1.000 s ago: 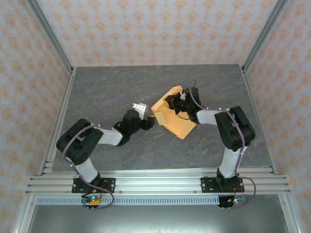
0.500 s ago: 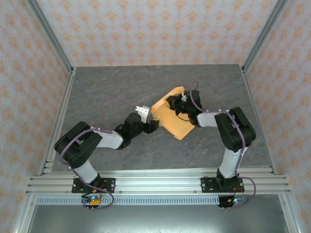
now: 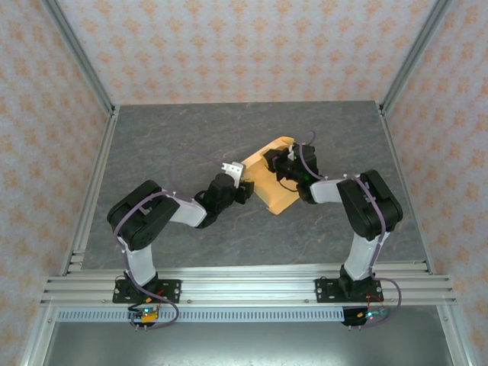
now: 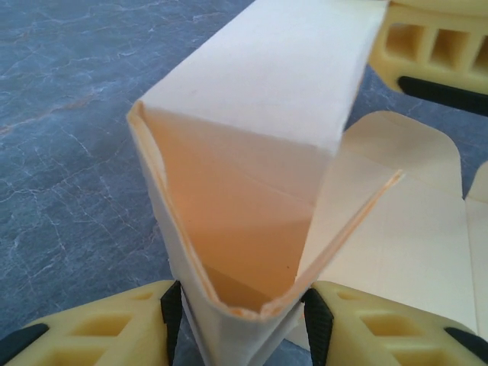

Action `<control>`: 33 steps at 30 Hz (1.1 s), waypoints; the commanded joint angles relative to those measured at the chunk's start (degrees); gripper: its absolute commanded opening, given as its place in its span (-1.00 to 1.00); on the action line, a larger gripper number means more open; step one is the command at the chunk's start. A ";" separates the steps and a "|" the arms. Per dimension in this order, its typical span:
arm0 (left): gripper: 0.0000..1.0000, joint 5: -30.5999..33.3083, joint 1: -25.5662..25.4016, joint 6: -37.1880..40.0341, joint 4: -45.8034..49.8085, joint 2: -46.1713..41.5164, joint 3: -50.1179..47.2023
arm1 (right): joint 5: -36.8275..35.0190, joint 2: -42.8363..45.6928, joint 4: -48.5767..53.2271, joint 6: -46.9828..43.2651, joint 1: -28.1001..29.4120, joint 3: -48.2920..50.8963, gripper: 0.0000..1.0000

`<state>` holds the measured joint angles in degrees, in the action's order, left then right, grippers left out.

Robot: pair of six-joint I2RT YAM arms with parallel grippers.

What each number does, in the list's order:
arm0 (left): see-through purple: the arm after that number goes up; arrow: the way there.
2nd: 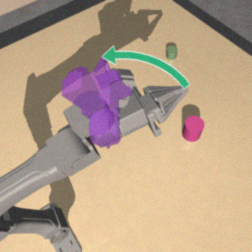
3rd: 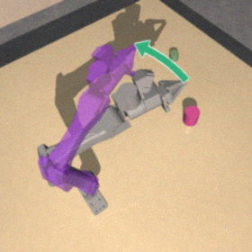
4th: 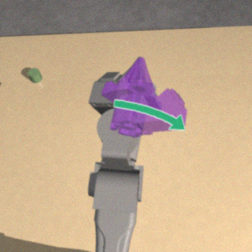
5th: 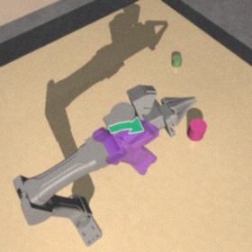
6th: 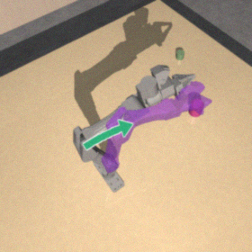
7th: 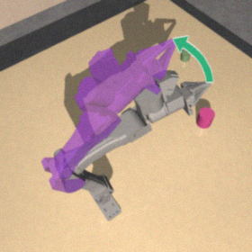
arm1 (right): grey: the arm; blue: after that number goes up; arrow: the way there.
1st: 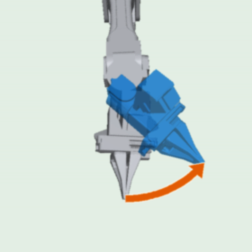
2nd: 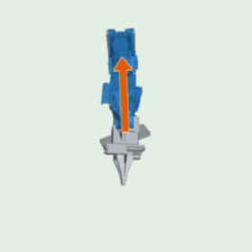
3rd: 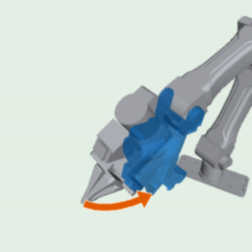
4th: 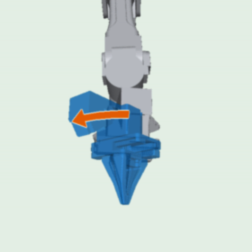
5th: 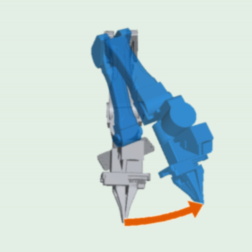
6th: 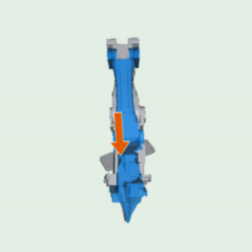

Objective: Fold the paper box

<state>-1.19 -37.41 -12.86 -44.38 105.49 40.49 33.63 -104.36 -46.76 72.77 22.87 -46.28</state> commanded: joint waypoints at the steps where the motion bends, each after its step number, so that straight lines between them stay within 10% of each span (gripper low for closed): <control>1: -0.04 4.55 -0.03 -1.95 -1.75 0.60 2.57 | -0.91 2.34 -1.35 0.13 1.32 1.63 -1.00; 33: -0.23 11.32 -1.34 2.77 -3.61 0.77 2.76 | -4.98 4.61 8.73 -2.11 4.75 0.38 -1.00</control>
<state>6.81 -38.28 -9.17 -43.16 105.93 42.61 27.18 -100.14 -40.27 70.89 26.26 -46.13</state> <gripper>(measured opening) 0.384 0.044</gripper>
